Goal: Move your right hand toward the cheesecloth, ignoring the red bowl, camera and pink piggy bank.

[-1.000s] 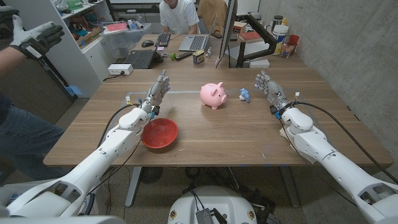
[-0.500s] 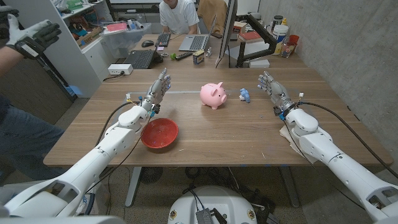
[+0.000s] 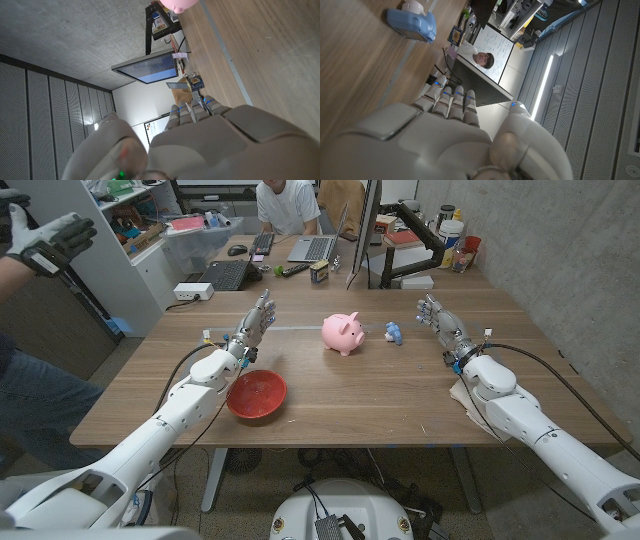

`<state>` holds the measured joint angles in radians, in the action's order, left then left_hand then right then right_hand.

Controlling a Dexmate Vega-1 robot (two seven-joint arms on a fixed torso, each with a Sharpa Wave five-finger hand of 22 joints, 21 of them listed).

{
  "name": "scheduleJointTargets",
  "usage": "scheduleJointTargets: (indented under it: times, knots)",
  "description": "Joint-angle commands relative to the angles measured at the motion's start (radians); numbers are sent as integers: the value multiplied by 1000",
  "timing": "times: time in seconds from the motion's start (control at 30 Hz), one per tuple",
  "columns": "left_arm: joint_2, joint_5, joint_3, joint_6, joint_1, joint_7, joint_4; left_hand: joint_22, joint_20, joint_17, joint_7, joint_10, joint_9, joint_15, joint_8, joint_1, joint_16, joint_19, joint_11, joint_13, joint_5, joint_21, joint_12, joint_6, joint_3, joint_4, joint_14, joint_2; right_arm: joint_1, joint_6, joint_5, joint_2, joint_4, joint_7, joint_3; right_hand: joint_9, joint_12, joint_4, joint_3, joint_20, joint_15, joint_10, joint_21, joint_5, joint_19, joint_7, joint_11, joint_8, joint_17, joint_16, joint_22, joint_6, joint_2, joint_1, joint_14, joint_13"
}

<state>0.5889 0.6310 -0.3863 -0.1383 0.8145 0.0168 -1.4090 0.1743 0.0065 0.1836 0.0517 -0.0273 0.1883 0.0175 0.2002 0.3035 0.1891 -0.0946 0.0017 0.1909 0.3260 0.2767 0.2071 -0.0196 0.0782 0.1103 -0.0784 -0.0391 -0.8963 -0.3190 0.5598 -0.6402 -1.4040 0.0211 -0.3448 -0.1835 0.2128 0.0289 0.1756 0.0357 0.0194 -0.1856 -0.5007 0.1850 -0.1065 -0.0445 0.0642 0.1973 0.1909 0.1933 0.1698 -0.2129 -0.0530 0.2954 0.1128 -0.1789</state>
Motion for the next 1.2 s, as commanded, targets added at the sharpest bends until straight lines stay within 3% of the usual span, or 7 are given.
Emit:
scheduleJointTargets:
  times: [0.03, 0.7, 1.2]
  knots:
    - [2, -6, -3, 6, -9, 1, 7, 5, -11, 4, 0, -4, 3, -3, 4, 3, 5, -3, -1, 2, 9, -2, 2, 4, -2, 2, 3, 12, -27, -12, 3, -13, -21, -5, 14, -4, -3, -8, 3, 8, -2, 3, 4, 4, -9, 1, -3, 3, -1, 8, 4, -7, -3, 5, 9, -5]
    - [-4, -12, -10, 14, -21, -3, 6, 6, -14, 4, 0, -4, 3, -3, 3, 7, 5, -1, 3, 2, 9, -8, 2, 3, -5, 1, 4, 17, -90, -30, -16, -66, -85, -28, 52, -4, -4, -10, 3, 6, 0, 4, 12, 4, -11, 5, -3, 0, -2, 6, 5, -4, -5, 5, 7, -5]
    - [-9, -11, -10, 12, -25, -5, 9, 6, -11, 4, 0, -3, 3, -2, 3, 9, 4, -1, 1, 2, 8, -13, 2, 4, -7, 0, 4, 19, -129, -50, -7, -76, -116, -28, 73, -4, -3, -11, 2, 5, 1, 2, 19, 4, -13, 12, -4, -1, -2, 5, 5, -3, -6, 5, 9, -5]
